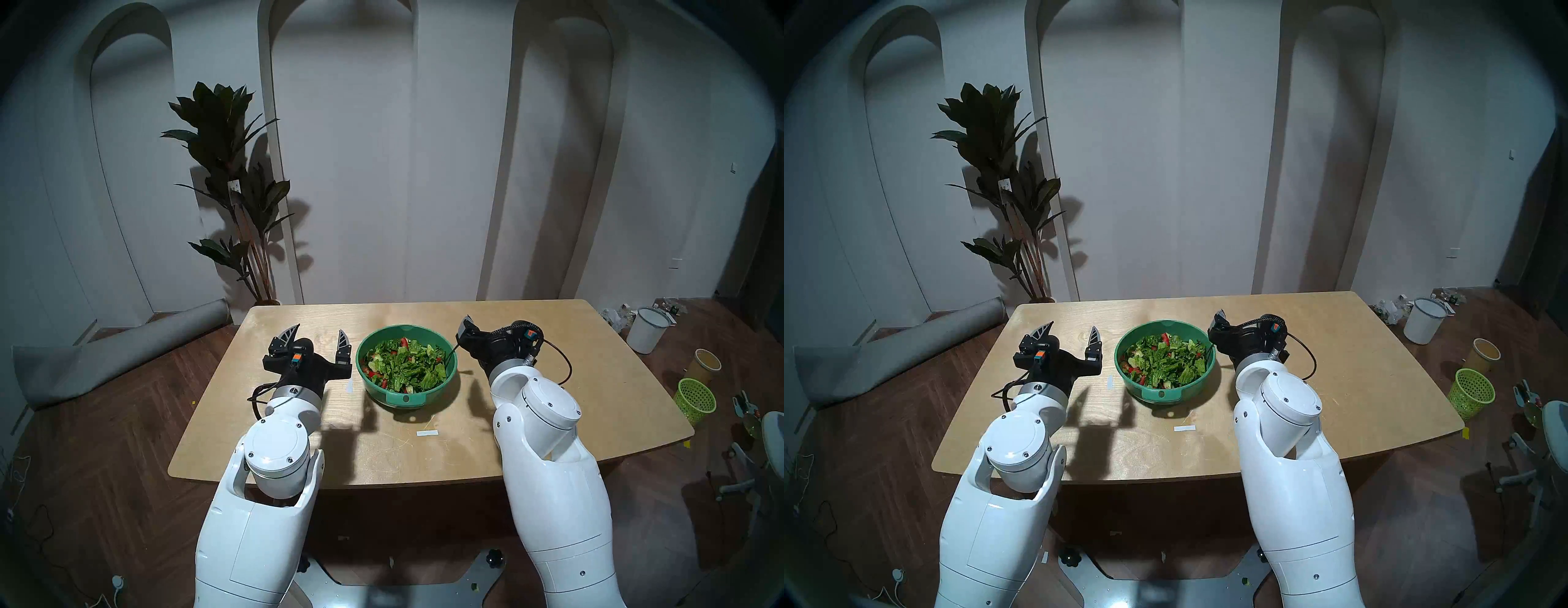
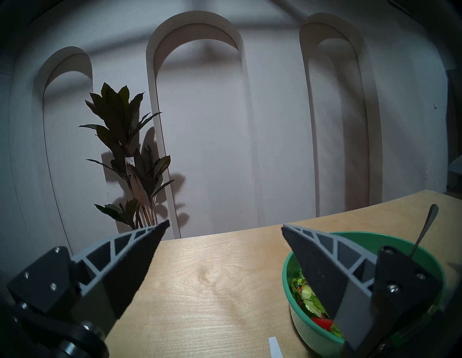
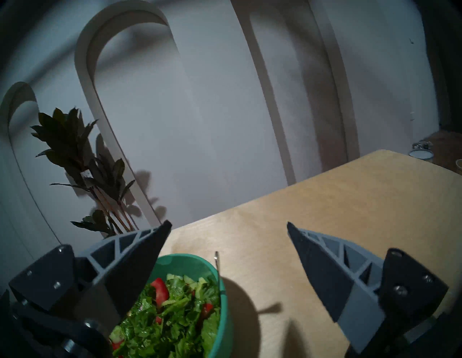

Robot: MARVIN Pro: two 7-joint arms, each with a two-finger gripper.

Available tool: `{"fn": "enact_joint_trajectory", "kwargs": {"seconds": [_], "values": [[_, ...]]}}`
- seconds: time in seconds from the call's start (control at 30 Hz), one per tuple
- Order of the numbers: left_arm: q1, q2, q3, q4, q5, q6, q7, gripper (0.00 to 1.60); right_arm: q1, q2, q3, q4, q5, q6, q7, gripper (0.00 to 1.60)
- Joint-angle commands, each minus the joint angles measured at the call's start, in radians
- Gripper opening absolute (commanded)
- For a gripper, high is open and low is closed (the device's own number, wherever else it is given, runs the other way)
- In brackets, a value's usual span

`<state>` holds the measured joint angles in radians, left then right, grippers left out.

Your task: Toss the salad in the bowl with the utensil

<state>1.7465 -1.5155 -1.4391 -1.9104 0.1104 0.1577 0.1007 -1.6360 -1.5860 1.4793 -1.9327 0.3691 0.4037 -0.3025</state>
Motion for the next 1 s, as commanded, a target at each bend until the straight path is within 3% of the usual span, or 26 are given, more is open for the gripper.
{"fn": "enact_joint_trajectory", "kwargs": {"seconds": [0.0,0.03,0.07,0.17,0.33,0.6,0.97], "values": [[-0.002,-0.003,-0.002,-0.037,-0.004,0.01,0.0,1.6,-0.001,0.062,-0.023,-0.099,-0.037,0.121,-0.057,1.6],[0.0,-0.005,-0.001,-0.037,-0.004,0.011,0.002,1.6,0.005,0.078,-0.029,-0.095,-0.051,0.134,-0.047,1.6],[0.004,-0.008,0.001,-0.036,-0.004,0.012,0.005,1.6,0.014,0.106,-0.048,-0.069,-0.115,0.113,-0.02,1.6],[0.008,-0.012,0.005,-0.039,-0.002,0.013,0.008,1.6,0.029,0.129,-0.061,-0.033,-0.107,0.096,-0.019,1.6],[0.013,-0.025,0.014,-0.04,-0.002,0.007,0.019,1.6,0.067,0.148,-0.085,0.06,-0.162,0.007,0.001,1.6],[0.003,-0.037,0.023,-0.022,0.002,-0.003,0.047,1.6,0.145,0.147,-0.085,0.208,-0.134,-0.126,0.099,1.6],[-0.019,-0.046,0.029,-0.003,0.005,-0.013,0.07,1.6,0.219,0.141,-0.09,0.35,-0.112,-0.216,0.167,1.6]]}}
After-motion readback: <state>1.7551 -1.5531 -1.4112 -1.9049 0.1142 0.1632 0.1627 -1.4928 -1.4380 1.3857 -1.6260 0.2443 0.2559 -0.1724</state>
